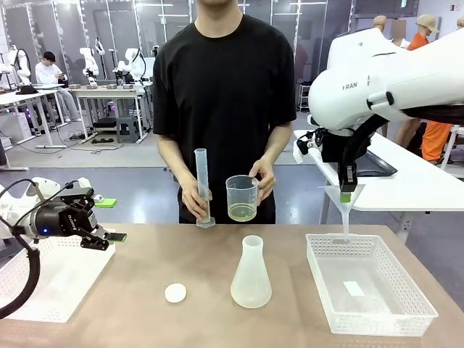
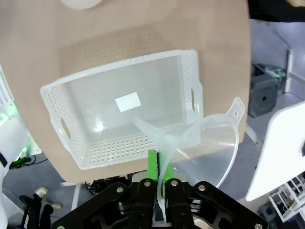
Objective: Prepare the solutions needed for the experiment.
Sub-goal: Pick up the Plastic Funnel and insert it into the Big flask.
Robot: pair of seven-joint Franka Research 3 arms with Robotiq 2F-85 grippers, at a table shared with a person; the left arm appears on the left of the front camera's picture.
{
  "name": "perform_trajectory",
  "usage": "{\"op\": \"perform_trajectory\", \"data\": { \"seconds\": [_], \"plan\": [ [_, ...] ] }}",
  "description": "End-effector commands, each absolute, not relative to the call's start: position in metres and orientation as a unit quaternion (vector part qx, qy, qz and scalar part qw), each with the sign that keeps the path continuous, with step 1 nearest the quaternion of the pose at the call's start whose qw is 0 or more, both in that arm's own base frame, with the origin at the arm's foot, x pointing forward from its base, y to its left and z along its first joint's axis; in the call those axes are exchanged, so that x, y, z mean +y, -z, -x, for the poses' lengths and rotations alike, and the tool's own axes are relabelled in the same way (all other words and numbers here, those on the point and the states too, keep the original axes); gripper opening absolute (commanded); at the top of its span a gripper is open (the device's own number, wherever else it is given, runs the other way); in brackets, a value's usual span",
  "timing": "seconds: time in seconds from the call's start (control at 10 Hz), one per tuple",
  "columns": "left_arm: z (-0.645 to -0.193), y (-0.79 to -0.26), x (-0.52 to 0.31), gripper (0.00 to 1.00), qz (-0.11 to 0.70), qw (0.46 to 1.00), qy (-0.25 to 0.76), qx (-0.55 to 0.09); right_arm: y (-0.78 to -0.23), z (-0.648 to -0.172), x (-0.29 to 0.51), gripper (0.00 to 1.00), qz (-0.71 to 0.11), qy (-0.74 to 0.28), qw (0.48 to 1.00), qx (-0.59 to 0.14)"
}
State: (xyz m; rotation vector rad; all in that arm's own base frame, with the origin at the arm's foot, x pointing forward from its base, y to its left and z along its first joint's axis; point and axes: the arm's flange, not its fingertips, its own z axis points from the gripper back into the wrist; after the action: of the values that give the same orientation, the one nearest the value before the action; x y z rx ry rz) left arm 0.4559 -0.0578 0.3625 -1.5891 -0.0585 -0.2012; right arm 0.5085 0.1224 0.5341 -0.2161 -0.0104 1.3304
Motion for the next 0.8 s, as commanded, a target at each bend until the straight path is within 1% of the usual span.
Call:
{"op": "perform_trajectory", "data": {
  "seconds": [0.0,0.1,0.2,0.7],
  "plan": [
    [-0.457,-0.365,-0.059,1.0,0.718,0.69,0.089,-0.03,-0.527,-0.489,0.124,0.03,0.133,-0.59,0.796,-0.025],
    [-0.457,-0.365,-0.059,1.0,0.718,0.69,0.089,-0.03,-0.528,-0.494,0.119,0.03,0.092,-0.575,0.812,-0.034],
    [-0.457,-0.365,-0.059,1.0,0.718,0.69,0.089,-0.03,-0.537,-0.499,0.124,0.03,0.11,-0.611,0.784,-0.016],
    [-0.457,-0.365,-0.059,1.0,0.718,0.69,0.089,-0.03,-0.537,-0.499,0.124,0.03,0.11,-0.611,0.784,-0.016]
  ]
}}
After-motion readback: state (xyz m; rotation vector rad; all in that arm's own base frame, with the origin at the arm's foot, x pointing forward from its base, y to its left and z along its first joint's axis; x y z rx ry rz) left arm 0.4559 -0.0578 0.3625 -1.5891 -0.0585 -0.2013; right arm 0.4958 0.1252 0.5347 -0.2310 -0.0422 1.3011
